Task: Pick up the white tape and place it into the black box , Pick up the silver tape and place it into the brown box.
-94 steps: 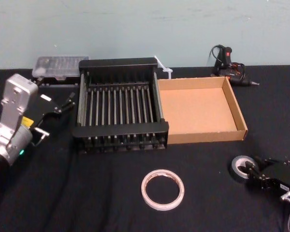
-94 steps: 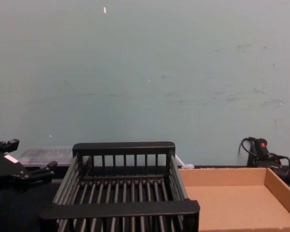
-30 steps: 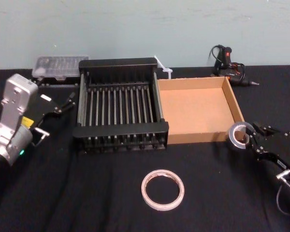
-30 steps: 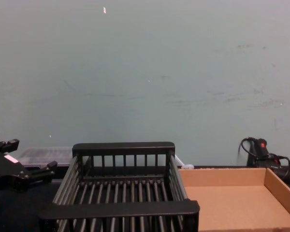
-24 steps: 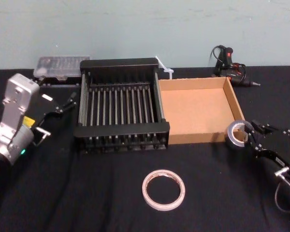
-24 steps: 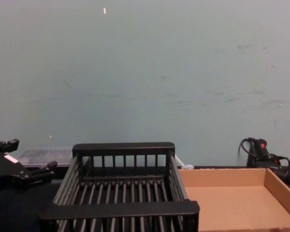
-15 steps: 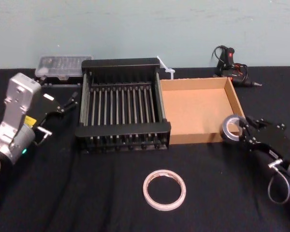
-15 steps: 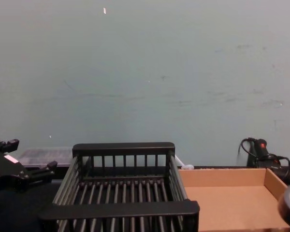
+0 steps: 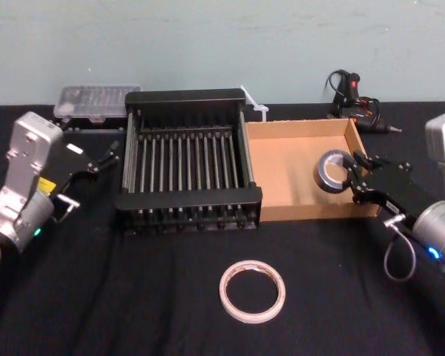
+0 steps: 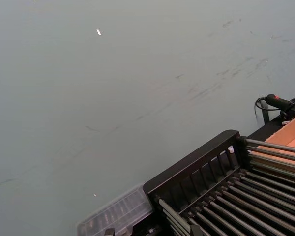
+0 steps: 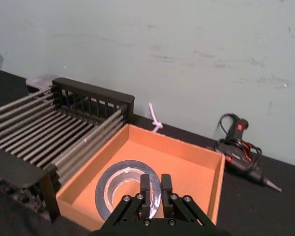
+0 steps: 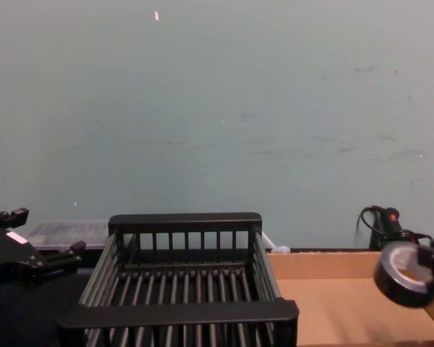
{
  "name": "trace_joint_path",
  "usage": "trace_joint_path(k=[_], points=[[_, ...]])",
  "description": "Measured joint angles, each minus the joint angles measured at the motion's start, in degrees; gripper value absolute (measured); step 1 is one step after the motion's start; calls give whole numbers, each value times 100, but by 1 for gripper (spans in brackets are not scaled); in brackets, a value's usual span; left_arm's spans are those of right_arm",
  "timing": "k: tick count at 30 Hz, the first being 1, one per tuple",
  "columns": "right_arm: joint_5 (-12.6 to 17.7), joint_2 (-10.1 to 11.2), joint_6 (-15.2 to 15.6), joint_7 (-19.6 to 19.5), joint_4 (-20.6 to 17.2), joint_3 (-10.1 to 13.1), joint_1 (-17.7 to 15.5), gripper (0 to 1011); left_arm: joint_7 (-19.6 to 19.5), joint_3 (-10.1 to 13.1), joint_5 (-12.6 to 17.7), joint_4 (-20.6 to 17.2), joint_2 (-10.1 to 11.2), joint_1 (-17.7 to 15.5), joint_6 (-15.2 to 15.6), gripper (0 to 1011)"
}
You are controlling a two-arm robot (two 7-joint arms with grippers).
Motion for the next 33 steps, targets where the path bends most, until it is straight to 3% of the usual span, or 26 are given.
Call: trace_joint_path(k=[33], points=[[-330,-871,120,-57,918,-909,1318,137,0,0,0,0,0,0,0,1001]])
